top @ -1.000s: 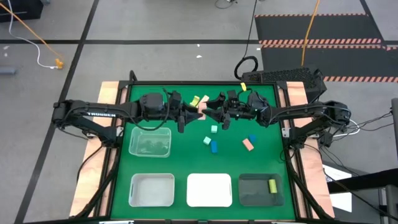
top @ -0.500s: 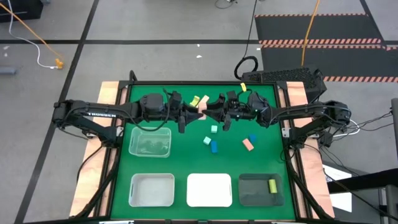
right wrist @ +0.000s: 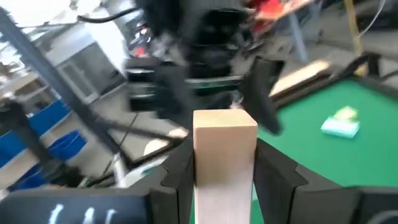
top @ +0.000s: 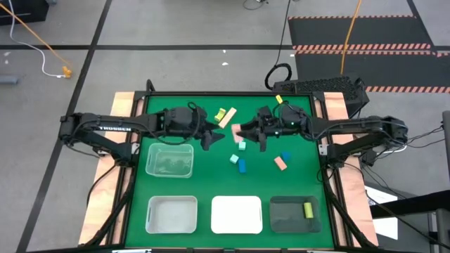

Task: Sort & place blocks by color
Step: Put the top left pink block into the white bin

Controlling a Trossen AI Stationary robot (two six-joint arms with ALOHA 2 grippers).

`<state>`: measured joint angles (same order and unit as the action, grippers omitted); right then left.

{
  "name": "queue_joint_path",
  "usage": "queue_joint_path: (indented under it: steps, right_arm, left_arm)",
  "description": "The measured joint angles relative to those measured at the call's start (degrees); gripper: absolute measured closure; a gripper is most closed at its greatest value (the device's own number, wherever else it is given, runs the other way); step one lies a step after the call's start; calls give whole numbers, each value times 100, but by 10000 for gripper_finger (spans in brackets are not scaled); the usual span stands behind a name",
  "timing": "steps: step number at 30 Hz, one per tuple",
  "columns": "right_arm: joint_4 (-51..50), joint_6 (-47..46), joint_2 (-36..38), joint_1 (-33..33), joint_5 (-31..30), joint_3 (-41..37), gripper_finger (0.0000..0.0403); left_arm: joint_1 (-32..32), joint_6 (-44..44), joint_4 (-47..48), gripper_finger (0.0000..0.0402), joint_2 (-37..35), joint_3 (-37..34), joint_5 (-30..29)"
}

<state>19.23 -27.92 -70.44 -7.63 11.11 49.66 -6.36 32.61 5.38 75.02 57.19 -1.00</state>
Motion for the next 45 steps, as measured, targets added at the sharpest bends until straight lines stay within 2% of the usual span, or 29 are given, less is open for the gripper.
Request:
queue_joint_path:
  steps: [7, 11, 15, 24, 31, 35, 40, 45]
  right_arm:
    - [-1343, -600, 132, 421, 1048, -1, 291]
    - [-1599, -628, -68, 749, 1485, -1, 291]
    - [-1413, -407, -233, 1072, 1622, -1, 291]
    - [-357, -1003, -754, 1535, 1447, -1, 291]
    - [585, -1594, -1436, 1959, 1166, -1, 291]
    - [606, -1696, -1746, 2348, 1065, 4, 291]
    - [356, -1768, -2173, 2870, 506, 369, 291]
    - [-299, -1314, -2663, 3133, -83, 972, 283]
  left_arm:
    - [-545, 268, 1416, 95, 0, -2, -127]
    - [-949, 363, 2038, 111, -4, -2, -283]
    - [-1316, 315, 2450, 126, -2, -1, -294]
    - [-1958, -166, 2860, 148, -2, -2, -309]
    - [-2308, -155, 3644, 147, -4, -1, -312]
    - [-2418, -309, 4084, 147, -4, -2, -314]
    - [-2420, -426, 4435, 147, -4, -1, -322]
    - [-2420, -399, 4584, 147, -4, -1, -323]
